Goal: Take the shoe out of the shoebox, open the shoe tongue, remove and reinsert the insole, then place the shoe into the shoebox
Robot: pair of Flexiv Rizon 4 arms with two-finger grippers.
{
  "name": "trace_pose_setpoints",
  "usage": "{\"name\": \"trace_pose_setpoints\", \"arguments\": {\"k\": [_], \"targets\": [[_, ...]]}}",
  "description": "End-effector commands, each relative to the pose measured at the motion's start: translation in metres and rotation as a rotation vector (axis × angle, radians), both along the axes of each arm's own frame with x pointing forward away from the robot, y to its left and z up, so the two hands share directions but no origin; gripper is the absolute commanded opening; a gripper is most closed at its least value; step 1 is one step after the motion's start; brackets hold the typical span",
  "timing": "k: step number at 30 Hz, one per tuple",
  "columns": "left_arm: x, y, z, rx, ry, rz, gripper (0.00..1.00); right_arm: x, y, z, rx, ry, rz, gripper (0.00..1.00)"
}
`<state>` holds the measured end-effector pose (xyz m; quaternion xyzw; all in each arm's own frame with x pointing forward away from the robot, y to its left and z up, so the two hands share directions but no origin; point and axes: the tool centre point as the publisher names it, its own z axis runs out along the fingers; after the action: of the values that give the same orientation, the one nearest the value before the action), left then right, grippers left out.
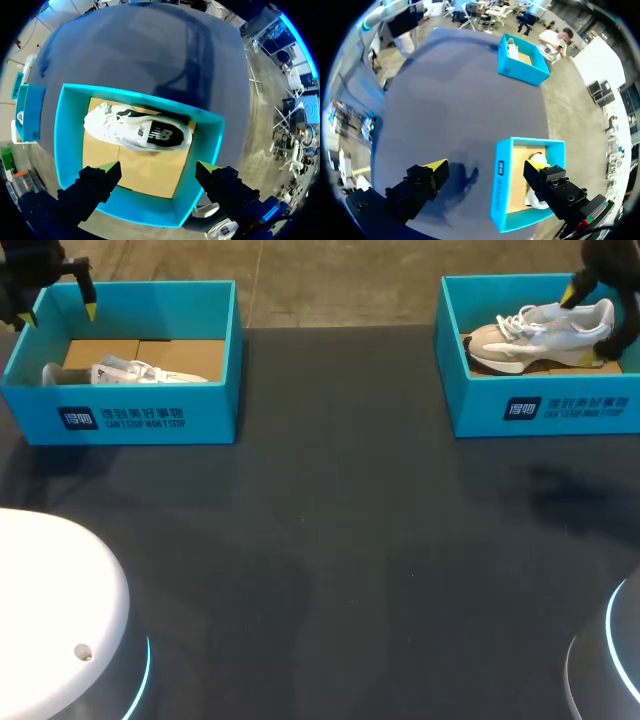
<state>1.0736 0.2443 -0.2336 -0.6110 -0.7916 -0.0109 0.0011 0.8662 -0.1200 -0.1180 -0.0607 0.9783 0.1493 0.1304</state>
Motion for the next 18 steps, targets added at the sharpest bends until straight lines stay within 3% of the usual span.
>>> {"name": "trace_pose_setpoints", "arguments": {"k": [1,9,18], "targets": [[0.002,-0.006,-0.002,0.019,-0.005,0.022,1.00,0.057,0.001,0.006,-0.032,0.060,0.054,1.00],[0.011,-0.020,-0.005,-0.037,-0.055,0.118,1.00,0.107,-0.019,0.006,-0.093,0.042,0.098,1.00],[0.023,-0.035,0.002,-0.097,-0.110,0.223,1.00,0.152,-0.035,0.002,-0.043,0.078,-0.028,1.00]]}}
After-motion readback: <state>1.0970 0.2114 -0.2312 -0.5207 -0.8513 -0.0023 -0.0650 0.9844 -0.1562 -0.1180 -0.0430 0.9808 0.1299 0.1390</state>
